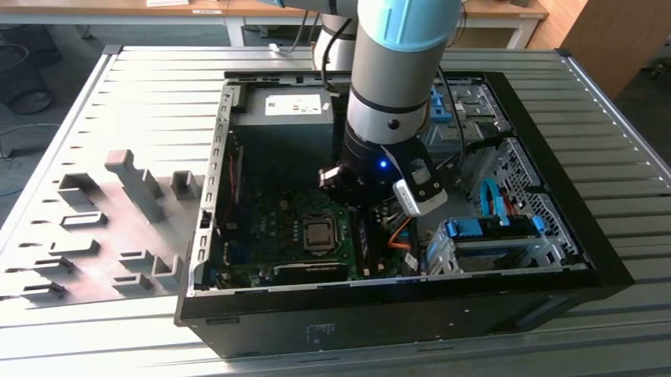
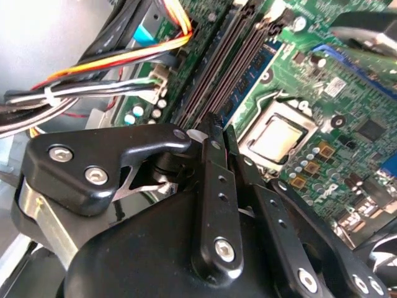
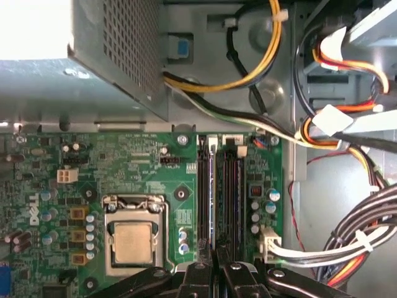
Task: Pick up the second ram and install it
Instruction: 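Insert the second ram into the second slot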
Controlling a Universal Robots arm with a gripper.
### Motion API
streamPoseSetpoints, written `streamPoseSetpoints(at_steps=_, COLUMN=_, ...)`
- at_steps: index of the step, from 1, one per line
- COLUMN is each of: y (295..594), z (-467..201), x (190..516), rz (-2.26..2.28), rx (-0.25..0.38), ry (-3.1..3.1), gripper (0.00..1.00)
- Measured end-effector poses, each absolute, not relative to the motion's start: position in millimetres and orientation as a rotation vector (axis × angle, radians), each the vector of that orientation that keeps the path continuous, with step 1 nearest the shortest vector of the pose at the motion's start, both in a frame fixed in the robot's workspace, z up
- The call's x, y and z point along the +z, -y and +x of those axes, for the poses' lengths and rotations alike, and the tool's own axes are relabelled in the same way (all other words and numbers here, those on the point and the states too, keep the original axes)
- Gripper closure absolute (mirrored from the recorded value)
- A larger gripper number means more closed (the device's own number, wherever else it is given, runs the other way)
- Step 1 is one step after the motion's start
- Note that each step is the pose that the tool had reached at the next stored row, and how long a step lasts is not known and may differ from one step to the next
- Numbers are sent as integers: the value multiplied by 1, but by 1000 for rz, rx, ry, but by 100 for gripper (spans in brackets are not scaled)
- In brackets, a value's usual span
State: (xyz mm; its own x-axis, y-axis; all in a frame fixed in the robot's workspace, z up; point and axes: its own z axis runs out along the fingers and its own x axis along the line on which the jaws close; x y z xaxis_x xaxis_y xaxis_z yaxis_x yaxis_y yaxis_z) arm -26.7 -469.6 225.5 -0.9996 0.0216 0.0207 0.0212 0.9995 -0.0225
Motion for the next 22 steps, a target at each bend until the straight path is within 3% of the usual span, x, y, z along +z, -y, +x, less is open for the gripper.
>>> streamPoseSetpoints(at_steps=22, y=475, z=-27, x=223, rz=-62, rx=47, ry=3119, gripper=86)
